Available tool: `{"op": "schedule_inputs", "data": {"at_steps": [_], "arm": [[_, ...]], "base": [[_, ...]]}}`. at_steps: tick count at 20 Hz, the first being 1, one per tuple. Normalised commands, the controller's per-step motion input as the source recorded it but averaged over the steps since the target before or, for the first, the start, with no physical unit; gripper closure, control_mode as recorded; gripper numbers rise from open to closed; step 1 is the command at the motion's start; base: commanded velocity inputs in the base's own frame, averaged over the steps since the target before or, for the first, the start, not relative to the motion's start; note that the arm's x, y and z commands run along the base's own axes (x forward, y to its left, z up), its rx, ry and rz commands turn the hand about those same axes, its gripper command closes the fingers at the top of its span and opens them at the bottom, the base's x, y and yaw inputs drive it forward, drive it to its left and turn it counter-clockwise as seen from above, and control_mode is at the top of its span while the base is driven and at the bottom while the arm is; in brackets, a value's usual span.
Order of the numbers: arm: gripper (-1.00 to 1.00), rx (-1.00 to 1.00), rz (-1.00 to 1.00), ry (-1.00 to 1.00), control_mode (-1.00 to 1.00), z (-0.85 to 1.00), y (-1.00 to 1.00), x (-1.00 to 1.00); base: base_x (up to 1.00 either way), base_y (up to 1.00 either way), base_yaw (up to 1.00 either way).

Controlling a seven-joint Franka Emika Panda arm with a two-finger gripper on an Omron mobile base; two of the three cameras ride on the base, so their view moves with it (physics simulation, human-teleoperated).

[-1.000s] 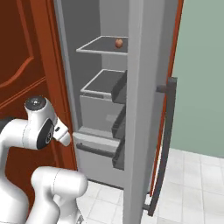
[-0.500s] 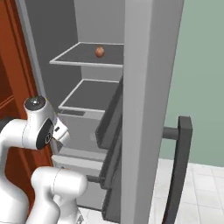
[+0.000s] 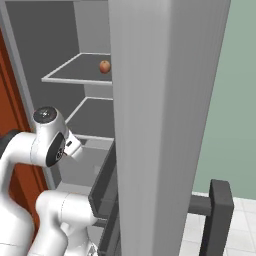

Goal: Place the cold items (peach and lime) from the fridge in one tupperware on the dining counter. Place the warm items (kebab skewer and hot dog) in the stove area in another tupperware.

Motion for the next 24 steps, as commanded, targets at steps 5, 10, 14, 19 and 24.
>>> {"op": "schedule_inputs", "data": {"at_steps": [5, 10, 14, 19, 24], "arm": [[-1.0, -0.03, 0.0, -0.07, -1.0, 0.98, -0.03, 0.42], [-1.0, -0.05, 0.0, -0.03, -1.0, 0.97, -0.05, 0.42], [-1.0, -0.04, 0.02, 0.0, -1.0, 0.82, -0.09, 0.4], [-1.0, -0.1, 0.09, -0.09, -1.0, 0.67, -0.24, 0.33], [-1.0, -0.1, 0.1, -0.02, -1.0, 0.41, -0.16, 0.39]], "base": [[0.0, 0.0, 0.0], [0.0, 0.0, 0.0], [0.0, 0.0, 0.0], [0.0, 0.0, 0.0], [0.0, 0.0, 0.0]]}}
